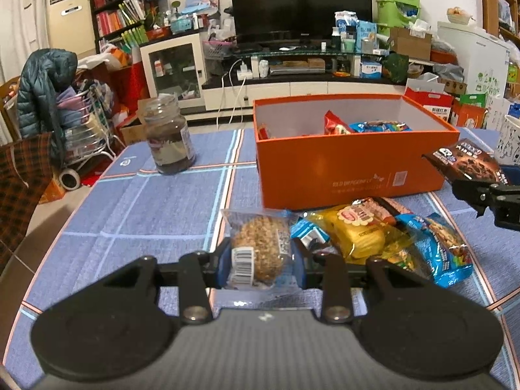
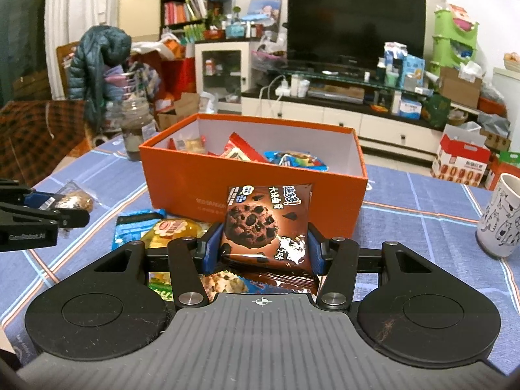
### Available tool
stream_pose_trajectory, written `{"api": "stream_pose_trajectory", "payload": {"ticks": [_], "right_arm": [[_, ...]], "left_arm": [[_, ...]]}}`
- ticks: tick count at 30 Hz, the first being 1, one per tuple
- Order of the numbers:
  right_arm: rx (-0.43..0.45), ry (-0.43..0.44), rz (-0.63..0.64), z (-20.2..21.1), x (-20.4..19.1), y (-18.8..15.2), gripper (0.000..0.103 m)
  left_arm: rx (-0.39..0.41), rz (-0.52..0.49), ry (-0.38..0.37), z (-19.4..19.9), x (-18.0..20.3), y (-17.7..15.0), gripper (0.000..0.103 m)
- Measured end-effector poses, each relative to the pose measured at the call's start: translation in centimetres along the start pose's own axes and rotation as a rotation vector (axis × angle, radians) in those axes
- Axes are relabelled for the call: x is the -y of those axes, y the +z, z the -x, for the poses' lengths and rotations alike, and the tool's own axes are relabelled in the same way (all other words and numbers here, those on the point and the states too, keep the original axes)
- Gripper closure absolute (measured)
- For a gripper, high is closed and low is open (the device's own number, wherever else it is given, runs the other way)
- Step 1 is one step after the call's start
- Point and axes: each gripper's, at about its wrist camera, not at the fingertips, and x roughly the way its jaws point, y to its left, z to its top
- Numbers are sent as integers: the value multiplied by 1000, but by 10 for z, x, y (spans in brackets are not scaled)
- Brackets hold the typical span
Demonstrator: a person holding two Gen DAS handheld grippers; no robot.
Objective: Organize snacks
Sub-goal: 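Lift and hold both packets above the snack pile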
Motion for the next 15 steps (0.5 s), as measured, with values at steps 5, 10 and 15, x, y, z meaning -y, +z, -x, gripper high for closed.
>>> {"api": "stream_pose_trajectory", "payload": {"ticks": [5, 10, 15], "right_arm": [[-3, 0, -1, 0, 1, 0, 63], [-5, 2, 1, -1, -1, 0, 63], [-6, 2, -1, -1, -1, 0, 63]], "left_arm": [[-18, 0, 16, -4, -3, -1, 69], [-26, -4, 22, -5, -4, -1, 69], [-32, -13, 26, -6, -1, -2, 69]]}}
